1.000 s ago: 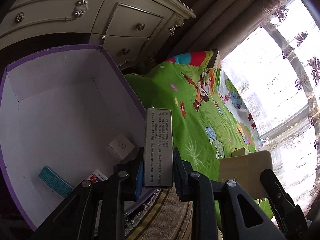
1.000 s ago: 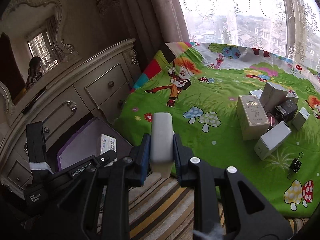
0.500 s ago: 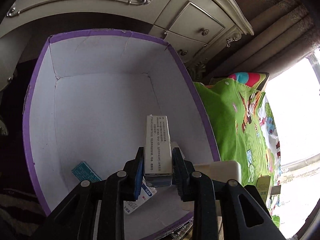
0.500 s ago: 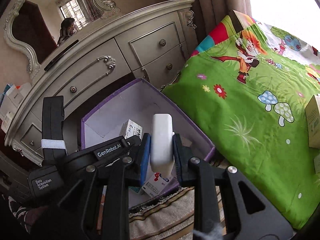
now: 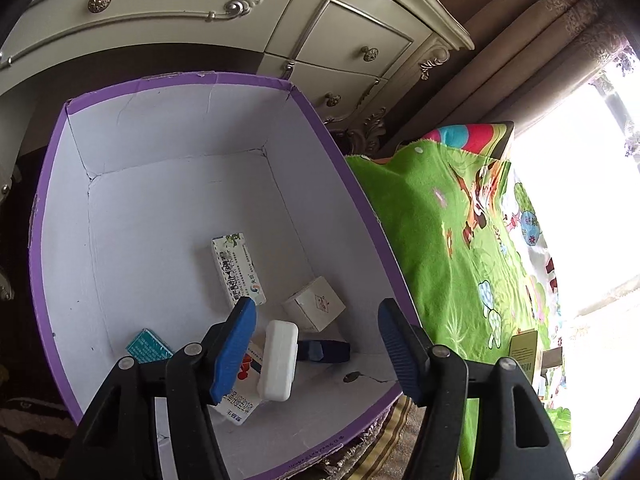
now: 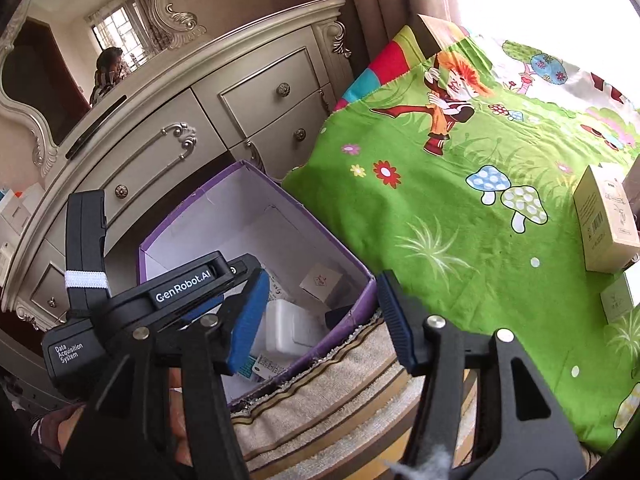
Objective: Organize rigid objects
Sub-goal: 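Carry both items into the purple box and open both tools to release them, then move both open tools back over the boxes on the bed, then grasp the white logo box with the left tool while the right tool grasps the black binder clip, then carry both items into the purple box and open both tools to drop them, then move both open tools back over the remaining boxes on the bed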
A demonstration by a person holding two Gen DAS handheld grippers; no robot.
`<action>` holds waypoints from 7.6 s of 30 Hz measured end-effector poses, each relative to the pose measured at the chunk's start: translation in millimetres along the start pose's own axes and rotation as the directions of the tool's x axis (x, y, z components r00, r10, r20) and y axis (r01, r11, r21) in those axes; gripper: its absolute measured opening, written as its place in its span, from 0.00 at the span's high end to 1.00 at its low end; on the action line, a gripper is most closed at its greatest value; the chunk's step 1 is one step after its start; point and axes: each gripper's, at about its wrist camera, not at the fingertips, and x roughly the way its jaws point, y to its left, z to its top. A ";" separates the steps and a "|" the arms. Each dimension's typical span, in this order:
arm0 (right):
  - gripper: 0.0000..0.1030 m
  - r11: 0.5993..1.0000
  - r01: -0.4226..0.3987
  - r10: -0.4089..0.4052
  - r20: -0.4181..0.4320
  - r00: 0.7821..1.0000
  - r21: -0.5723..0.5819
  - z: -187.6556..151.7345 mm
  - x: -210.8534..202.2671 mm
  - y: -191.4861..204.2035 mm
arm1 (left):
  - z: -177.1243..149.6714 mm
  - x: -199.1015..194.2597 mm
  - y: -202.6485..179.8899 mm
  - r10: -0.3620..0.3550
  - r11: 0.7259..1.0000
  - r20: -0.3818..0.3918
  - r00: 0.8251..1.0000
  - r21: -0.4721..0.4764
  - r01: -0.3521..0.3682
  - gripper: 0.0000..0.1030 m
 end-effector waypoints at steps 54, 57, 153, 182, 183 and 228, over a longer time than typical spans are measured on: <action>0.30 0.662 0.496 -0.506 -0.153 0.849 0.562 -91.4 -96.2 -242.5 | -147.1 43.7 -261.3 -0.121 0.435 -0.454 0.883 0.775 0.459 0.35; 0.30 0.663 0.502 -0.509 -0.157 0.846 0.556 -88.6 -92.3 -245.9 | -149.2 48.2 -268.5 -0.127 0.416 -0.463 0.877 0.778 0.470 0.35; 0.68 0.864 0.394 -0.408 -0.023 0.913 0.314 -44.5 -78.4 -101.8 | -31.0 -16.4 -91.8 -0.242 0.756 -0.224 0.944 0.566 0.329 0.64; 0.68 0.991 0.077 -0.096 -0.179 0.979 -0.110 -11.9 41.3 65.2 | 41.0 5.5 39.0 -0.111 0.937 -0.111 0.988 0.319 0.141 0.64; 0.68 0.991 0.072 -0.092 -0.185 0.978 -0.114 -12.4 43.2 66.3 | 40.7 6.1 39.8 -0.105 0.939 -0.110 0.988 0.316 0.135 0.64; 0.09 0.852 0.504 -0.510 0.010 0.860 0.146 -22.6 -64.1 -120.0 | -24.7 -24.1 -127.9 -0.167 0.709 -0.028 0.986 0.691 0.140 0.19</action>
